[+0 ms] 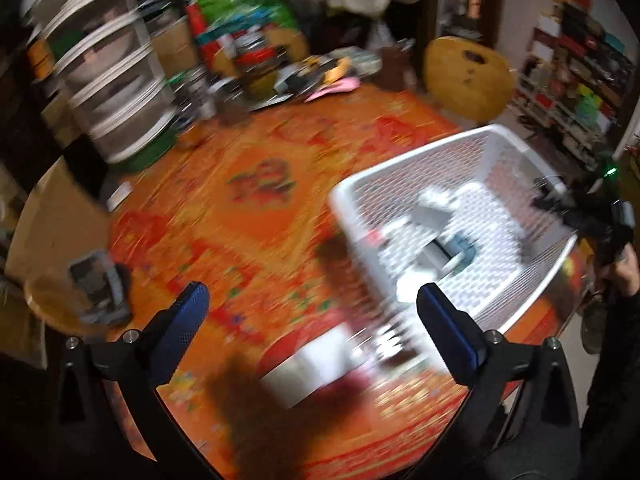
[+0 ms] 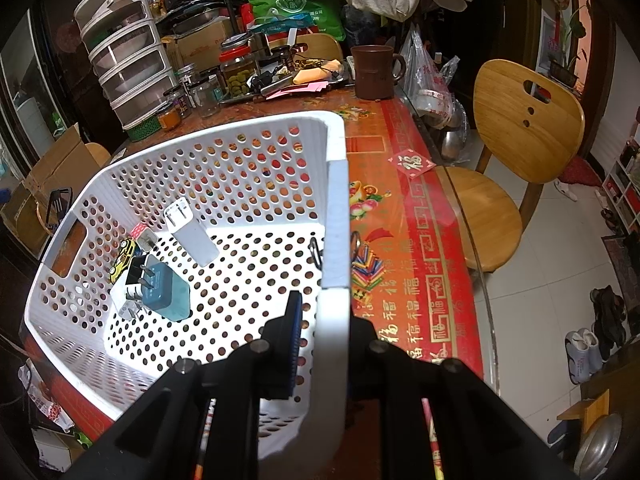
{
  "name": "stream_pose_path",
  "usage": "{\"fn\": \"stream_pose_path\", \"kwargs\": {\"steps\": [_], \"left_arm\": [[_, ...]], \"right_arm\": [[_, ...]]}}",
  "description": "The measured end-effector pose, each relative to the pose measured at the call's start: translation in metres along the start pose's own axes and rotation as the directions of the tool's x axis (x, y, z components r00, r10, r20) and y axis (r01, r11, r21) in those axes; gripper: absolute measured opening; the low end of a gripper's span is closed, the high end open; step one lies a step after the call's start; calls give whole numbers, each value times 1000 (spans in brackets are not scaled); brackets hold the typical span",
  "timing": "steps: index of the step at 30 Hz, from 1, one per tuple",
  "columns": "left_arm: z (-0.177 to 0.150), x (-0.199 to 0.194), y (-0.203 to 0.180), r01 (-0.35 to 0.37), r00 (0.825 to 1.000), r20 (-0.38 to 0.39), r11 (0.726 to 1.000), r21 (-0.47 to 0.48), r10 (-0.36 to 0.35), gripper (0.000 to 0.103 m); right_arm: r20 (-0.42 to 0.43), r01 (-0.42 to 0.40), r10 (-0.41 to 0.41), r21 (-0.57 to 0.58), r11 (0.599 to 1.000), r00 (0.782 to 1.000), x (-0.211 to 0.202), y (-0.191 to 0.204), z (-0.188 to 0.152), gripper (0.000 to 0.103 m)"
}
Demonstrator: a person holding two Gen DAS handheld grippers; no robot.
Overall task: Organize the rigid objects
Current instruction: 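Return the left tool to the table and grasp a white square charger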
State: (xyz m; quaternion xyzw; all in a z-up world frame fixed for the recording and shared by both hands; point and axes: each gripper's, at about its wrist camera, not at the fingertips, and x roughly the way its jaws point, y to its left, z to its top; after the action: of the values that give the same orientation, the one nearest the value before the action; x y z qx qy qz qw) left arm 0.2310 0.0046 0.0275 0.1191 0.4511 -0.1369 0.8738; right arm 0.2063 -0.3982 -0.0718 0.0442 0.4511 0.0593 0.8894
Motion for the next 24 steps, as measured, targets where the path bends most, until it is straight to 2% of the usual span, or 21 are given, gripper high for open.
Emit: {"fn": "stream_pose_path", "kwargs": {"steps": [3,5,7,11,15,22,24], "left_arm": [[-28,18,39,-29,998,-65,997,-73,24,102],[-47,38,52,-39,992,-123,996,-83,29,102],[-67,64,56,-43,981,-194,996,-76,27,102],[-98,104,48,-10,960,-280,999,-51,-5,102],[-113,128,34,11,947,-321,1000,-29,-20,102],[-113,147,28,32,940,-338,999,-36,-43,102],[-114,151,24,33,938,-343,999,-27,-40,97]], "right_arm": [[3,-5,5,3,1000,1000,0,0,0,15],[4,-8,8,5,1000,1000,-1,0,1,15],[4,-7,7,5,1000,1000,-1,-1,0,15],[3,-7,7,8,1000,1000,-1,-1,1,15],[2,-3,3,5,1000,1000,-1,-1,0,15],[2,-4,4,4,1000,1000,-2,-1,0,16],[2,-4,4,3,1000,1000,-2,-1,0,16]]}}
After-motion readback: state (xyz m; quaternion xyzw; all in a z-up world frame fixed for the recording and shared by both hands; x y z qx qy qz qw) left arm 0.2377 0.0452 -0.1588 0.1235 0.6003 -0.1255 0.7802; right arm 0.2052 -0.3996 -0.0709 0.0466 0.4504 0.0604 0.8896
